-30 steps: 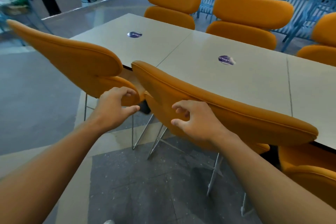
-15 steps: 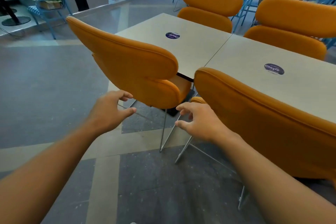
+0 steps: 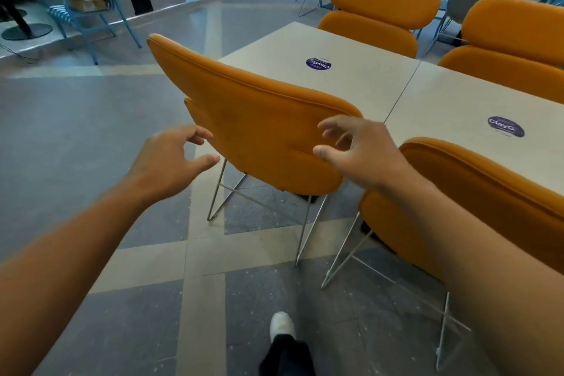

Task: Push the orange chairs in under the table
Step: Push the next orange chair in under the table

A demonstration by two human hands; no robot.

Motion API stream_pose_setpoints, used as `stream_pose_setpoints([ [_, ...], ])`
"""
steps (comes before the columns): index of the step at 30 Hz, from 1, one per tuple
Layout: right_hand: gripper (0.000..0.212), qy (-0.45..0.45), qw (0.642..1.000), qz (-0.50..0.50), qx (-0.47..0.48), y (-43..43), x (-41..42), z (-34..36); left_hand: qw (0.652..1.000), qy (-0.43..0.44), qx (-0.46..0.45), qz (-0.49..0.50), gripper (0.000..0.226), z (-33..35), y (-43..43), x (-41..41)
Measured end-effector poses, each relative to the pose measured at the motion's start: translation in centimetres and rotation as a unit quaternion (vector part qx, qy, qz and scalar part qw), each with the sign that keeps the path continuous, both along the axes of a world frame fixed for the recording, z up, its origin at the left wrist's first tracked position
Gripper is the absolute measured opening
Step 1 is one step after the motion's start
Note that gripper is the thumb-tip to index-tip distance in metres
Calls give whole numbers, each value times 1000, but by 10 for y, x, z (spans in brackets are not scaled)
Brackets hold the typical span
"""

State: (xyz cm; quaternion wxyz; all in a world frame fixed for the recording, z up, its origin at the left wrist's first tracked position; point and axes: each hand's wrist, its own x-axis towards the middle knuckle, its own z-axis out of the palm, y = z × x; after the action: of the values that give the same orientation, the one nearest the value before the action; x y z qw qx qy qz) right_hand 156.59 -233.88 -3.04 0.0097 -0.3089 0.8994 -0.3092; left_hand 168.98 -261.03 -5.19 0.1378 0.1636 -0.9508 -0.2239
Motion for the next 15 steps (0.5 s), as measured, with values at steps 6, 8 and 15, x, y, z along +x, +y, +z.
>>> stream_pose_setpoints([
  [6, 47, 72, 996, -25, -49, -59, -55, 24, 999, 46, -17, -8, 44, 16, -51, -55],
  [8, 53, 90, 995, -33, -42, -79, -76, 23, 997, 69, -19, -12, 42, 21, -69, -79],
  [15, 83, 37, 998, -30, 45, -144, -146, 9, 992, 124, -27, -8, 35, 37, -131, -160],
])
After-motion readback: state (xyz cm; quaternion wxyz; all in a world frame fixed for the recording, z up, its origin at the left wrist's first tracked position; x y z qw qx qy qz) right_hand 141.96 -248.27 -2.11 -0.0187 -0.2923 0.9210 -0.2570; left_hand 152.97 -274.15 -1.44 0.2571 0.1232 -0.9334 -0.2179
